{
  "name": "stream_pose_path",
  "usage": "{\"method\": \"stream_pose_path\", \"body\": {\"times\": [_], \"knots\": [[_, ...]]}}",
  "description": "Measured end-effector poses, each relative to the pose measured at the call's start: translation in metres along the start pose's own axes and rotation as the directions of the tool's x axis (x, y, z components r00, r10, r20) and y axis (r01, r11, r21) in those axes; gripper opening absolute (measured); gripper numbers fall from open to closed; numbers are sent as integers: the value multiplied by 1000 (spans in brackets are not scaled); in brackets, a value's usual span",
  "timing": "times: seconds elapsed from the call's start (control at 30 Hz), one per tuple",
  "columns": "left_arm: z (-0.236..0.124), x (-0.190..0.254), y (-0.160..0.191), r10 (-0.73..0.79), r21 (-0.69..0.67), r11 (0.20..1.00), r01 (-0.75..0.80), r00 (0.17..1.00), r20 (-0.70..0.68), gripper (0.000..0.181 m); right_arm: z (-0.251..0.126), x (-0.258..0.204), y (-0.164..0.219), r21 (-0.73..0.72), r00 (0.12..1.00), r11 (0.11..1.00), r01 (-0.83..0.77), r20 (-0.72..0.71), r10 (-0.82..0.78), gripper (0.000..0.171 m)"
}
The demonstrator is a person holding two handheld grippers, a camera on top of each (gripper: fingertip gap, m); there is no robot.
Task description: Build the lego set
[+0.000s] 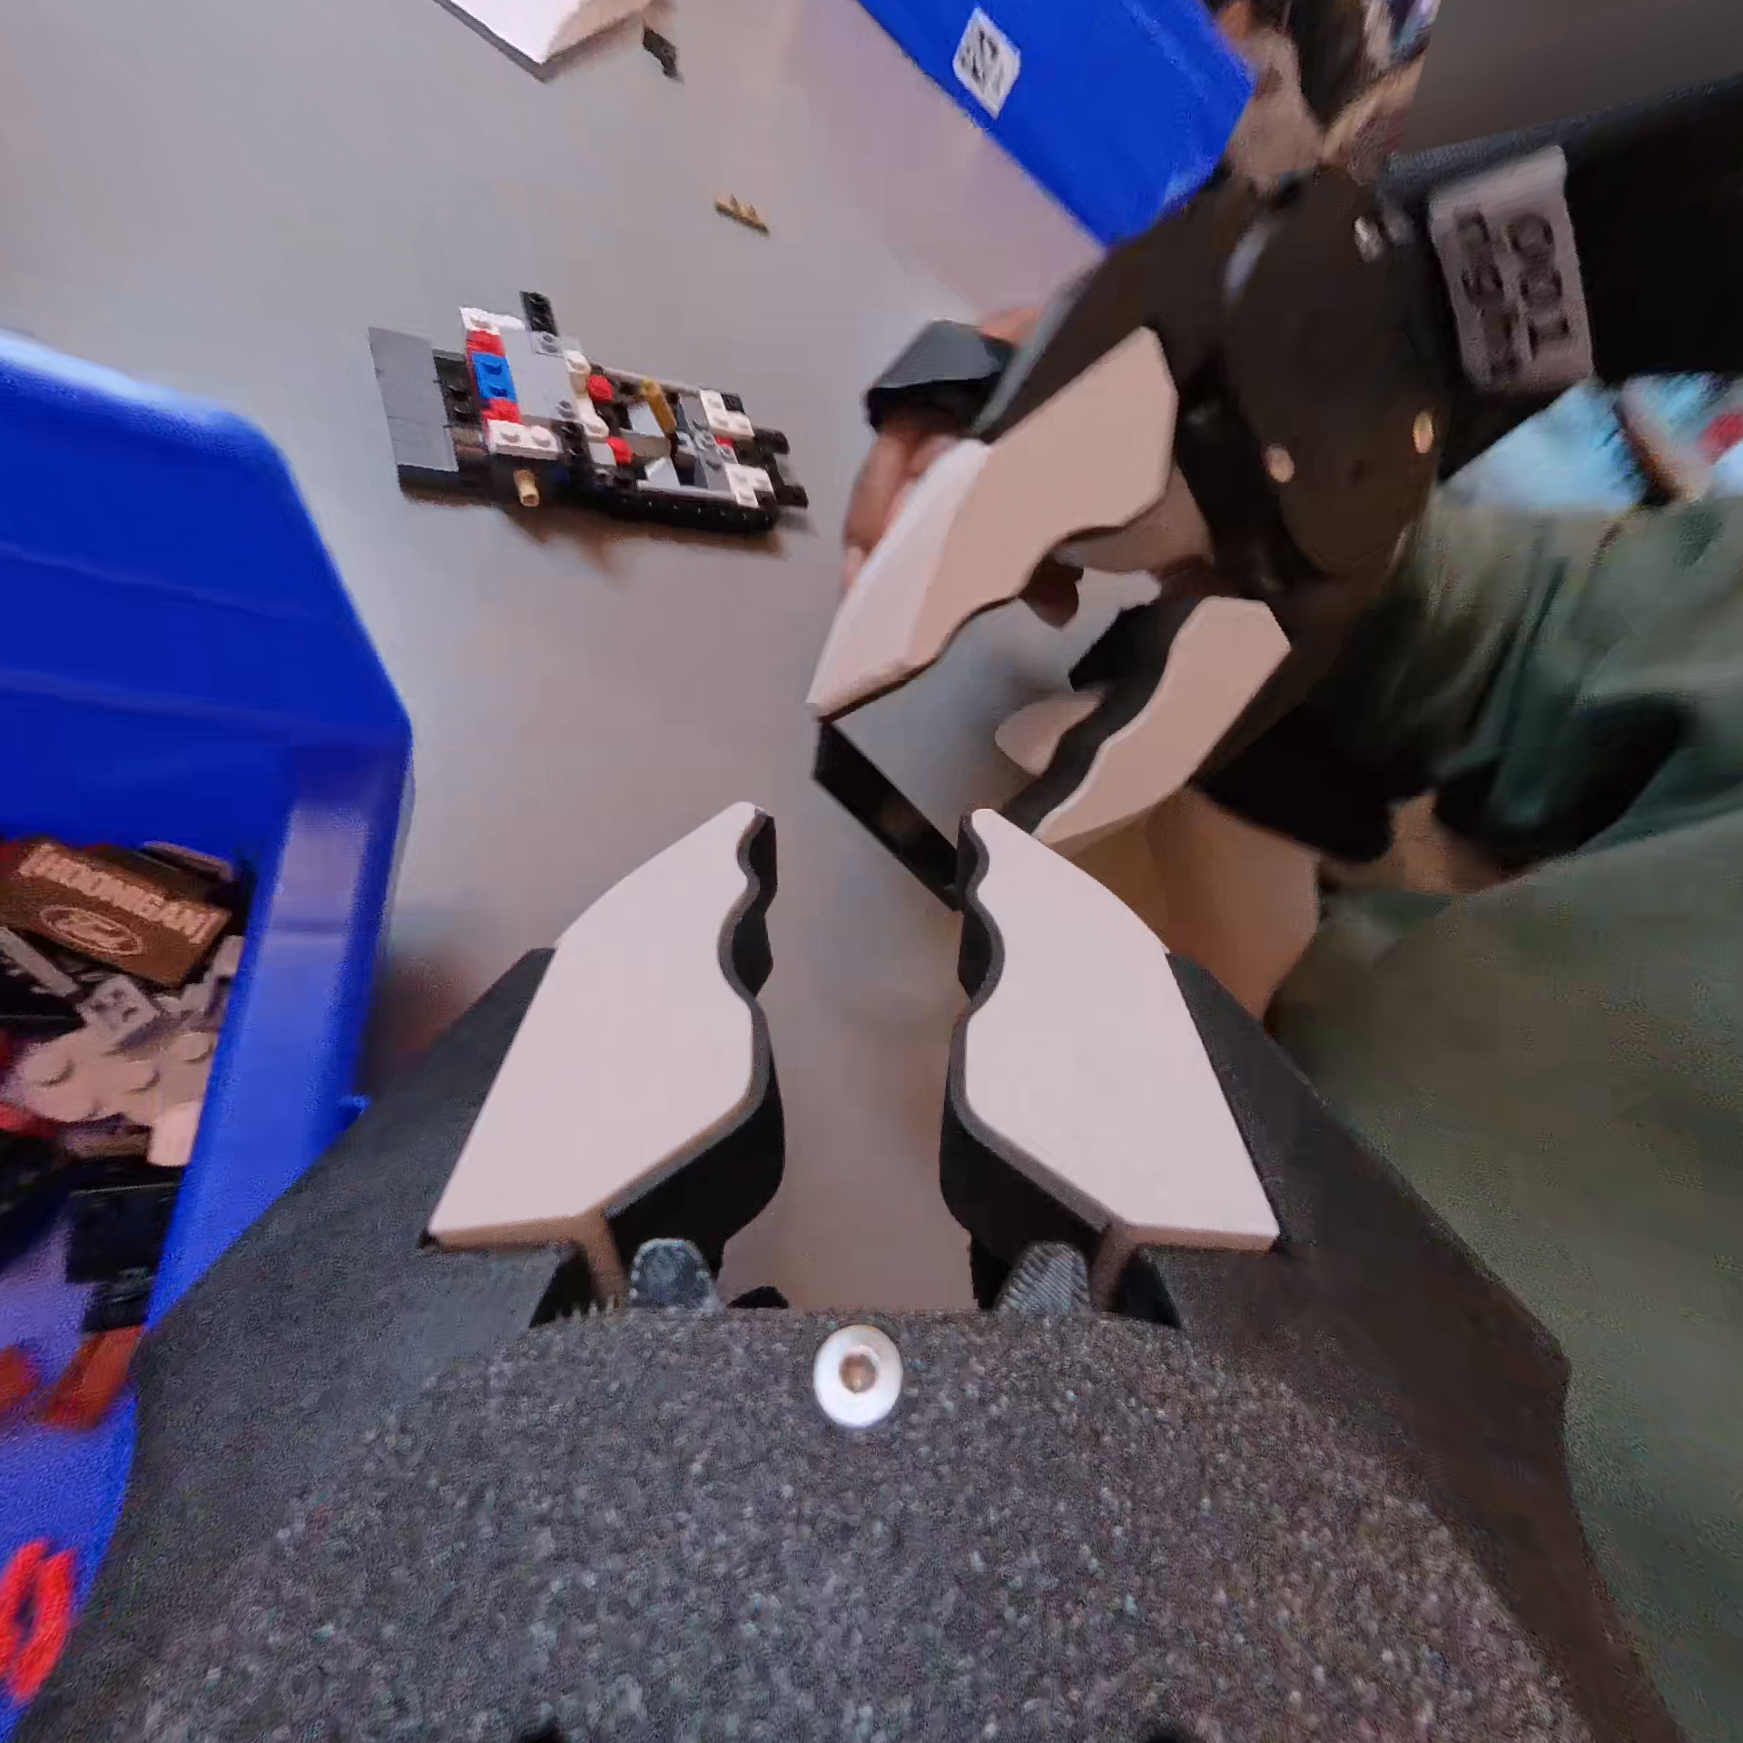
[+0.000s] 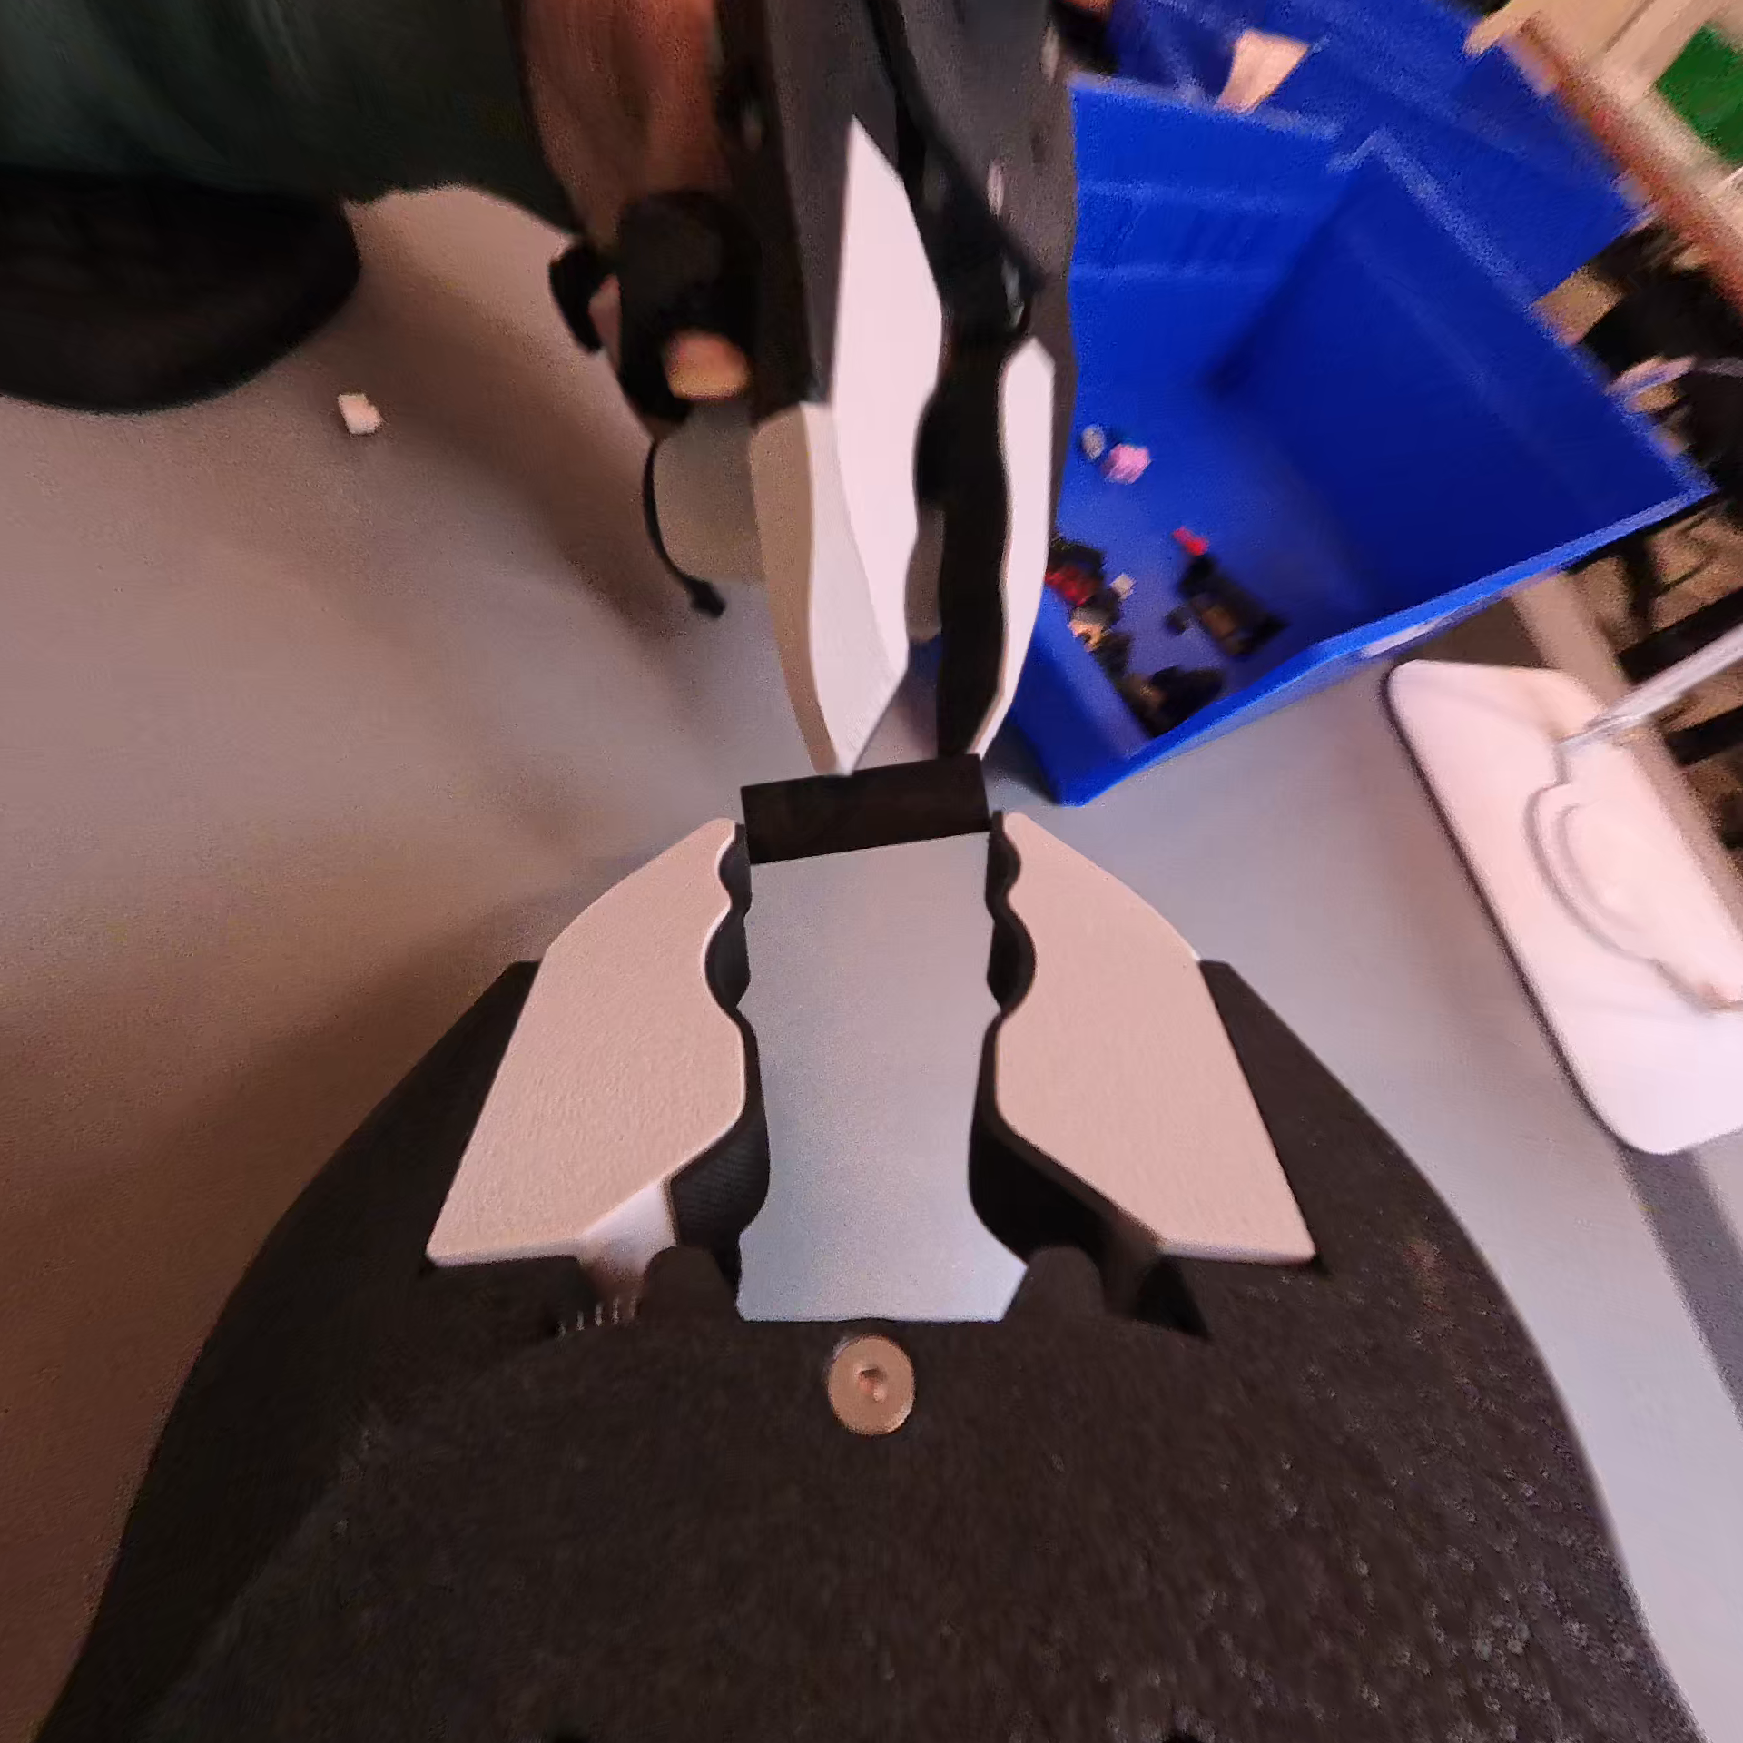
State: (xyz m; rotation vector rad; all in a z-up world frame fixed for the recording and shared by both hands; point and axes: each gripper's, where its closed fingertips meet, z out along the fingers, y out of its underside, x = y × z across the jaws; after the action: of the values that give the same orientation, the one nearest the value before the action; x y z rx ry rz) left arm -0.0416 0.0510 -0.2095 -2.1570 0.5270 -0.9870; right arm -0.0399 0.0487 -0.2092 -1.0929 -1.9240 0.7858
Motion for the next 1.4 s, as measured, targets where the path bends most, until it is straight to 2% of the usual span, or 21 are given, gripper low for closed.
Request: {"method": "stream_pose_path", "body": {"times": [0.07,0.1,0.13,0.2,0.27,0.33,0.37,0.43,0.57,0.63,0.8,0.87,1.07,1.2,1.3,1.4], "knots": [[2,2,-10,-95,65,993,100,993,-74,32,-5,8,-8,27,997,999,34,-69,-32,48],[2,8,-15,-129,87,986,142,982,-139,22,-6,10,-11,37,995,998,47,-88,-43,48],[2,12,-18,-141,97,982,160,974,-179,8,-8,12,-14,49,993,997,53,-107,-48,48],[-2,12,-26,-96,134,984,120,981,-170,4,-12,19,-19,69,987,996,56,-155,-44,44],[-13,1,-34,-20,161,987,28,999,-48,3,-15,25,-17,57,985,998,22,-174,-12,49],[-31,-22,-41,30,164,985,-56,988,154,3,-15,26,-10,37,988,999,-14,-155,19,52],[-42,-38,-42,55,139,985,-98,958,282,3,-14,26,-6,30,988,999,-22,-149,26,52],[-64,-72,-38,104,51,987,-152,848,519,3,-11,24,1,8,990,999,-31,-138,32,52],[-86,-104,-26,152,-60,986,-154,694,704,3,-11,26,3,8,988,999,-34,-150,34,51],[-91,-114,-21,179,-115,983,-141,638,749,11,-15,31,1,27,984,998,-51,-167,55,51],[-90,-121,-15,176,-147,984,-98,614,769,49,-27,44,-1,68,970,994,-83,-224,96,50],[-90,-119,-16,194,-160,981,-111,615,765,54,-31,47,-1,77,966,993,-94,-236,109,50],[-101,-90,-34,221,-126,974,-189,656,722,51,-39,52,-3,104,958,989,-104,-255,128,47],[-116,-67,-36,284,-161,957,-242,659,696,47,-46,58,-5,115,949,988,-102,-285,131,46],[-120,-46,-15,369,-260,929,-263,703,608,42,-58,66,-4,129,938,985,-110,-315,146,46],[-120,-19,33,435,-413,874,-258,792,427,36,-70,76,-2,142,921,982,-125,-351,168,46]]}}
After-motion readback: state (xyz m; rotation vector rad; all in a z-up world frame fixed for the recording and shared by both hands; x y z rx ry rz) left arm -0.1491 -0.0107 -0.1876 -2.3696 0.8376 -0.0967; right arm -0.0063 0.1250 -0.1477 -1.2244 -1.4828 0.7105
